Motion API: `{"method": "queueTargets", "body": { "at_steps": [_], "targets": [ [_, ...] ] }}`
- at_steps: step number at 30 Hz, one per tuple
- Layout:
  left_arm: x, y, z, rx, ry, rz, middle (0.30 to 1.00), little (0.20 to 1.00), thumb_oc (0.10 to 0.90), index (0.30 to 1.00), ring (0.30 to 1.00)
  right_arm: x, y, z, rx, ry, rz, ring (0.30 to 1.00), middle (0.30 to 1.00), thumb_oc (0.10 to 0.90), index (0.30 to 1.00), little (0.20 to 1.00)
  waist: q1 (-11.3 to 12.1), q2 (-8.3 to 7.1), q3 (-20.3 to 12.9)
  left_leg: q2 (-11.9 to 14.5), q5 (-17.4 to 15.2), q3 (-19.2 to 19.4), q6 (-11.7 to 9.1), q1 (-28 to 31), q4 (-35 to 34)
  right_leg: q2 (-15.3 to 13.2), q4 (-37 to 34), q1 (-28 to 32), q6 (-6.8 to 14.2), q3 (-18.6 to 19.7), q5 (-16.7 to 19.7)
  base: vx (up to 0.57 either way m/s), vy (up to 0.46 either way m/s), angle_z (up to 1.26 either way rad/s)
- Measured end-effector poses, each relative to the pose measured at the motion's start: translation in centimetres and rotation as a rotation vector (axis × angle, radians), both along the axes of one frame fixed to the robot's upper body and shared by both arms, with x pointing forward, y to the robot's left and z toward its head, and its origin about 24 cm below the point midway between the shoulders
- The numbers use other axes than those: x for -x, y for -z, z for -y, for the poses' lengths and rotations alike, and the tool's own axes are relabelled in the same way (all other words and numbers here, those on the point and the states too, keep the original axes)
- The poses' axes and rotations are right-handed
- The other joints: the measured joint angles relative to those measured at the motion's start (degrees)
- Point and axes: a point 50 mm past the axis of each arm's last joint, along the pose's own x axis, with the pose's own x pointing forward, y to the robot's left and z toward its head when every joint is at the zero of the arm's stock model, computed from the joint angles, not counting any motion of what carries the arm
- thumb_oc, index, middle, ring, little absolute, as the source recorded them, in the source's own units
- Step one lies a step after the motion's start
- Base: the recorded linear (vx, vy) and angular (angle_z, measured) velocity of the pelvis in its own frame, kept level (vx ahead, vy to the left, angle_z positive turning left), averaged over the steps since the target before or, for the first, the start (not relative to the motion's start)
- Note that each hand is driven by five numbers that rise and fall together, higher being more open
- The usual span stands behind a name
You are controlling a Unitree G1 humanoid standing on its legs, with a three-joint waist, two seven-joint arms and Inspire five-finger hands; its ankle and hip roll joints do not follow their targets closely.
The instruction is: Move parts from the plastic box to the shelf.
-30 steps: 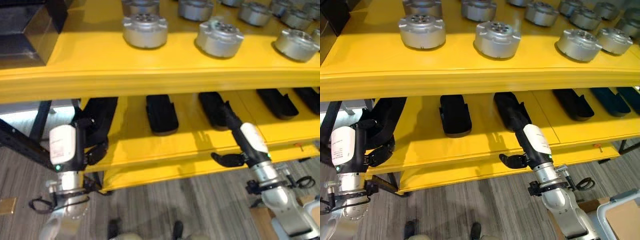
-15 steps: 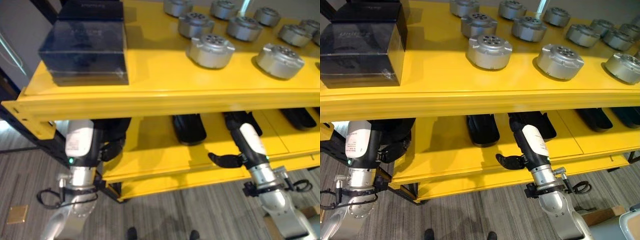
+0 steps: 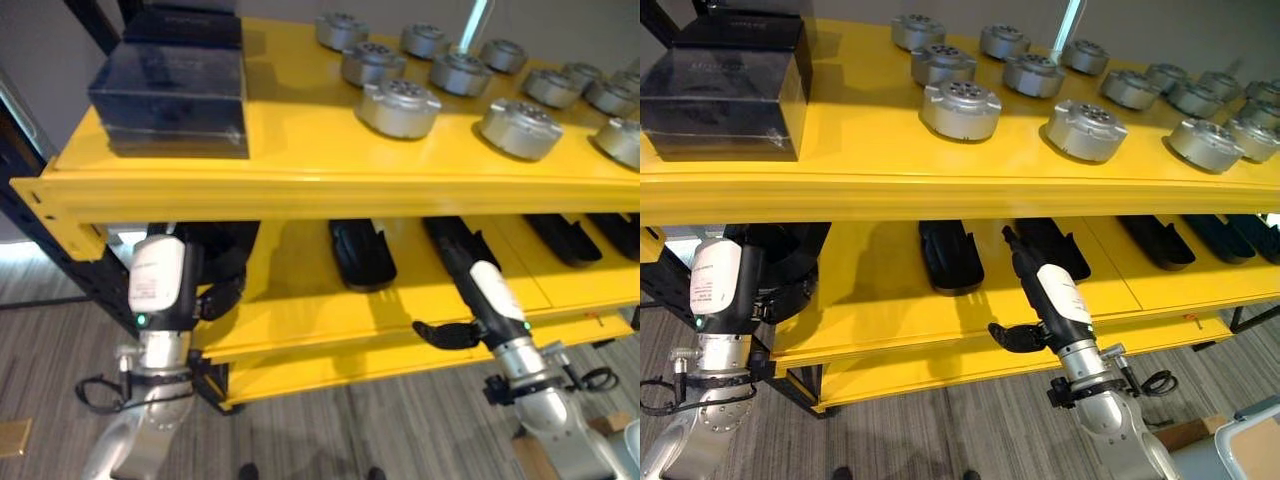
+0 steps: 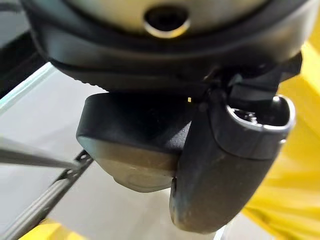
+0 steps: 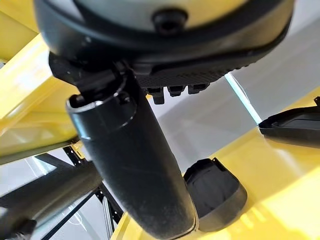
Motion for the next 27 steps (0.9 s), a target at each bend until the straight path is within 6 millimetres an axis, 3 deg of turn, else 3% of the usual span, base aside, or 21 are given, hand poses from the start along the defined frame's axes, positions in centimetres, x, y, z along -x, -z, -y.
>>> {"method": "queueTargets", "body": {
  "at_steps": [8, 13, 15, 18, 21, 27],
  "targets": [
    [-0.3, 3.1, -0.9, 0.01, -0.081, -0.143, 0.3, 0.3, 0.4, 0.3, 0.3, 0.2, 0.5, -0.8, 0.01, -0.047, -0.031, 1.0, 1.0, 0.9, 1.0, 1.0, -0.3, -0.14, 0.0, 0.5, 0.4, 0.1, -0.3, -0.5, 0.0, 0.5, 0.0, -0.6, -0.1, 0.2, 0.1, -0.05, -0.059, -0.02],
    [-1.5, 3.2, -0.8, 0.042, -0.111, -0.135, 0.3, 0.3, 0.4, 0.3, 0.3, -0.1, 0.3, -1.4, 0.014, -0.078, -0.02, 1.0, 1.0, 0.9, 1.0, 1.0, 0.2, -0.86, 0.4, 1.9, 1.1, -0.1, -0.9, -2.1, 0.0, 1.9, 0.0, -2.3, -0.7, 0.2, 0.5, -0.11, -0.073, -0.01],
    [-2.4, 2.4, -0.6, 0.046, -0.116, -0.087, 0.3, 0.3, 0.4, 0.3, 0.3, -0.6, -0.3, -1.8, 0.007, -0.1, 0.003, 1.0, 1.0, 0.9, 1.0, 1.0, 0.3, -1.09, 2.2, 2.6, 1.3, -0.1, -1.2, -3.3, 0.8, 2.4, 1.1, -3.9, -0.9, 0.2, 0.4, -0.18, -0.088, -0.07],
    [-5.2, 0.0, 0.0, 0.048, -0.106, 0.019, 0.3, 0.3, 0.4, 0.3, 0.3, -2.1, -2.5, -3.3, 0.012, -0.182, 0.094, 1.0, 1.0, 0.9, 1.0, 1.0, 0.1, -1.83, 7.6, 3.7, 1.7, 0.0, -1.2, -7.0, 2.8, 3.2, 4.0, -8.3, -1.4, 1.1, 0.6, -0.14, -0.062, -0.14],
    [-6.2, -1.1, 0.5, 0.048, -0.093, 0.054, 0.3, 0.3, 0.4, 0.3, 0.3, -2.7, -3.5, -3.8, 0.009, -0.207, 0.136, 1.0, 1.0, 0.9, 1.0, 1.0, 0.0, -2.2, 11.3, 4.4, 1.9, 0.6, -1.0, -8.2, 3.3, 3.6, 5.3, -10.5, -1.8, 2.2, 0.7, -0.08, -0.054, -0.16],
    [-7.5, -2.1, 0.3, 0.089, -0.15, 0.147, 0.3, 0.3, 0.4, 0.3, 0.3, -2.9, -3.9, -3.8, 0.028, -0.214, 0.149, 1.0, 1.0, 0.9, 1.0, 1.0, -1.3, -2.04, 12.9, 5.5, 2.2, 1.1, -1.3, -9.3, 3.4, 4.7, 5.8, -12.2, -2.6, 2.3, 0.6, -0.06, -0.047, -0.07]
  ]
}}
